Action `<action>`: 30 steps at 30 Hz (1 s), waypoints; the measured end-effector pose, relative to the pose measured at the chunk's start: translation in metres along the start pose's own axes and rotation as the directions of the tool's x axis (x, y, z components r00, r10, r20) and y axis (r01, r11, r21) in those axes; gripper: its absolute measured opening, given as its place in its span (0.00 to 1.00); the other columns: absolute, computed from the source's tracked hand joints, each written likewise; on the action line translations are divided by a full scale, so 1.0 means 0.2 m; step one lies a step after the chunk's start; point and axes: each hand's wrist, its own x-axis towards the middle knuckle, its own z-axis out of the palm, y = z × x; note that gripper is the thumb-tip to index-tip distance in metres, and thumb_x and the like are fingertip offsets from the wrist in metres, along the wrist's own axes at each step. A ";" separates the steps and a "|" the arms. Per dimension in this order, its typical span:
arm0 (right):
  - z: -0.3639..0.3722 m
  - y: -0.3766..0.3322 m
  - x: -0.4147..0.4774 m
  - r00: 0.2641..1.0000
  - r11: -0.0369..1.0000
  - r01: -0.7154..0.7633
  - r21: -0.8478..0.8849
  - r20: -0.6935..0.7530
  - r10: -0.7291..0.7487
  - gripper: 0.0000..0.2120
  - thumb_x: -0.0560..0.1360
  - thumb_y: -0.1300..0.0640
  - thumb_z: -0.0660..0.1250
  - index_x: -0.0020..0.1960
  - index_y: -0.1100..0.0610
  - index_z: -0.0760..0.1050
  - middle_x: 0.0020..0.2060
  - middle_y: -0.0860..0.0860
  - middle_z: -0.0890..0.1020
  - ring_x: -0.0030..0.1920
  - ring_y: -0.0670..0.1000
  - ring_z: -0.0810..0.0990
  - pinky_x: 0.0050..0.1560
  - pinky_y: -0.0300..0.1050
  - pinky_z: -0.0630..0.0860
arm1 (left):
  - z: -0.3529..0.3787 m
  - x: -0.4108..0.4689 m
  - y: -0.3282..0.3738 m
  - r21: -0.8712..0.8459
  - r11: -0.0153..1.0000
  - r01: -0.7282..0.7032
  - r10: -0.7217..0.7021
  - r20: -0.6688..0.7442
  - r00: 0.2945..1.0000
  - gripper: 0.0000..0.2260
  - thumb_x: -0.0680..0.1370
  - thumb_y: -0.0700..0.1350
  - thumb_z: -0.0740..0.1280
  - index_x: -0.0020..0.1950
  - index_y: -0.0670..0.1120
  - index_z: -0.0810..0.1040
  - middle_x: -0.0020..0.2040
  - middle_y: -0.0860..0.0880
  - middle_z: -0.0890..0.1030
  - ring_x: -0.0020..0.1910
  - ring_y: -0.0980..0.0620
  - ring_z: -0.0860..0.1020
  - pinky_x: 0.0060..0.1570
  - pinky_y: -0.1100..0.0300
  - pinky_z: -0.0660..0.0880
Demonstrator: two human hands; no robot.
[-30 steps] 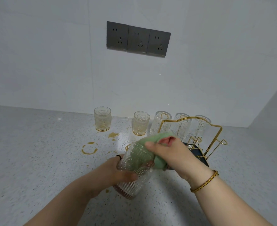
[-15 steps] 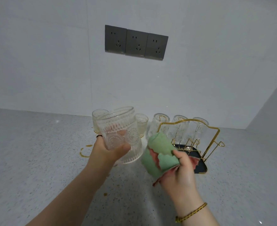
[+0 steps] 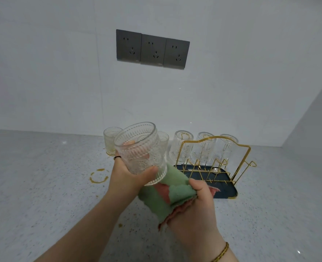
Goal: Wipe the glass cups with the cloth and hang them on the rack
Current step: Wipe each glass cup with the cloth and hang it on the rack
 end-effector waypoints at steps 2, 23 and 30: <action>-0.02 -0.04 0.02 0.997 0.998 0.055 -0.043 -0.050 -0.057 0.41 0.42 0.55 0.78 0.55 0.65 0.77 0.52 0.65 0.81 0.48 0.62 0.82 0.42 0.55 0.80 | 0.00 -0.03 0.00 -0.001 0.999 -0.039 0.039 0.014 0.999 0.47 0.46 0.55 0.81 0.61 0.41 0.70 0.50 0.50 0.79 0.51 0.53 0.79 0.36 0.73 0.76; 0.01 -0.05 0.05 0.985 0.999 0.025 -0.044 -0.171 -0.033 0.23 0.64 0.51 0.56 0.45 0.63 0.83 0.42 0.60 0.84 0.40 0.58 0.84 0.40 0.50 0.80 | 0.06 -0.14 0.00 0.094 0.988 -0.119 0.116 0.034 0.993 0.38 0.48 0.54 0.73 0.55 0.51 0.68 0.49 0.58 0.75 0.46 0.70 0.77 0.40 0.81 0.69; -0.02 -0.04 0.00 0.989 0.991 -0.052 -0.125 -0.147 0.033 0.21 0.66 0.51 0.55 0.41 0.61 0.84 0.41 0.59 0.85 0.38 0.57 0.84 0.44 0.51 0.78 | 0.00 -0.10 0.02 0.183 0.980 -0.082 0.077 0.032 0.996 0.31 0.60 0.34 0.79 0.57 0.45 0.68 0.43 0.58 0.73 0.37 0.64 0.76 0.32 0.80 0.70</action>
